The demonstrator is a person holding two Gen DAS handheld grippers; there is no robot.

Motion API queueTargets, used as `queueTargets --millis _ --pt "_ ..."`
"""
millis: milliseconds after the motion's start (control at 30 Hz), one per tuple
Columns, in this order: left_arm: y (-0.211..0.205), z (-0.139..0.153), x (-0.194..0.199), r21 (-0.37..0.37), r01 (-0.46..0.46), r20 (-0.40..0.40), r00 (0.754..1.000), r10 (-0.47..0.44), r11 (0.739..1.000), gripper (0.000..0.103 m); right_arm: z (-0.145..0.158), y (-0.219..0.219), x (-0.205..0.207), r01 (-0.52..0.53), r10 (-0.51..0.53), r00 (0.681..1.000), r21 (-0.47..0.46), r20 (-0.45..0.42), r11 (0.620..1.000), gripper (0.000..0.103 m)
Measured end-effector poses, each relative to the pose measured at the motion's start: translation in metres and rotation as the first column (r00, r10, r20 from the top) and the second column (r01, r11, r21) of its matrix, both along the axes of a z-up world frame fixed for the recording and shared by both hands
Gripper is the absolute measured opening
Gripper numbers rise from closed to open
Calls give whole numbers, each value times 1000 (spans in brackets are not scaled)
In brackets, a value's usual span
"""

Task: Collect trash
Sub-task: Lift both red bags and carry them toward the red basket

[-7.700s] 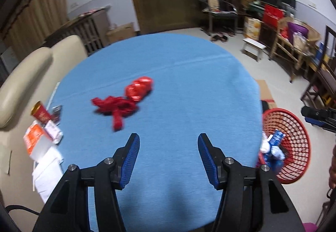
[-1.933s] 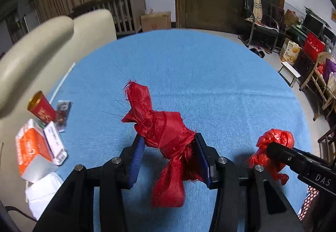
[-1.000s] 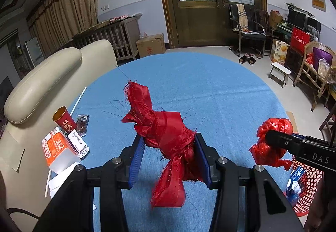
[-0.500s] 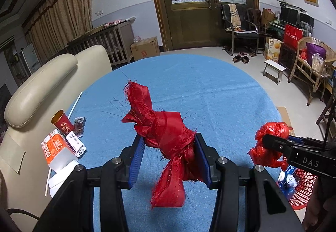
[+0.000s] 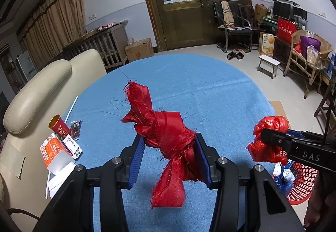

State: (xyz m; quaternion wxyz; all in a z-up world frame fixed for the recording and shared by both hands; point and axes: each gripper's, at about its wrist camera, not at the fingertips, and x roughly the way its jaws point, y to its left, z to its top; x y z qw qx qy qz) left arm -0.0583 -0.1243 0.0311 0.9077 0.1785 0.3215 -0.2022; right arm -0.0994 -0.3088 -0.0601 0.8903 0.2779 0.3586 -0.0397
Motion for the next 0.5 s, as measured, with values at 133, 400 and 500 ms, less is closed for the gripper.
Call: queueTargets --millis 133,400,500 --pt "-4 0 -4 5 13 -1 1000 -13 1000 49 2 -1 -5 10 -10 1000 -5 3 1000 50" --pt "-13 -3 -11 20 39 -4 999 -39 999 49 0 -7 -18 31 -31 1000 -3 -3 1000 50" --pt "-17 -5 -13 25 53 -16 999 -52 998 49 -1 -9 -22 38 -38 999 2 -8 999 50"
